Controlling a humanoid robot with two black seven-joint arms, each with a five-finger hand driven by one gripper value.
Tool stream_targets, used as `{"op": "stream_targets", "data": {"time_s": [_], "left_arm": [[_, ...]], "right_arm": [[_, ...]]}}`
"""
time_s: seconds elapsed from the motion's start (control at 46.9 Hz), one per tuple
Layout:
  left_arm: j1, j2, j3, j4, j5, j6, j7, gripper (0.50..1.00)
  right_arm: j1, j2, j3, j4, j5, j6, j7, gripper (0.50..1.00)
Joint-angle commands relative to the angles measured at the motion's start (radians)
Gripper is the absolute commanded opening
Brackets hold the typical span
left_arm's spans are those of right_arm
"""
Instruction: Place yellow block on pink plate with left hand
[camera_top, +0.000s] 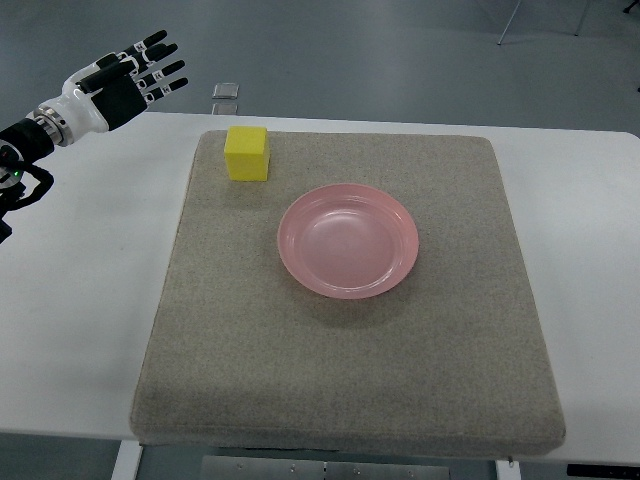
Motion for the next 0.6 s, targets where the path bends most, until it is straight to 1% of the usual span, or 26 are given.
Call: {"op": "stream_targets", "data": {"time_s": [0.0, 0.363, 0.576], "left_arm": [[0.001, 0.0, 0.0, 0.0, 0.0, 0.0, 0.0, 0.994], [0.001, -0.003, 0.003, -0.006, 0.002, 0.0, 0.002, 0.996], [-0.006, -0.006, 0.003, -0.001, 0.003, 0.0, -0.014, 0.994]], "right_arm": [[0.0, 0.0, 0.0, 0.0, 0.0, 0.0, 0.0, 0.924], [0.0, 0.0, 0.0, 0.0, 0.0, 0.0, 0.0, 0.924], [0.0, 0.0, 0.0, 0.0, 0.0, 0.0, 0.0, 0.924]]}}
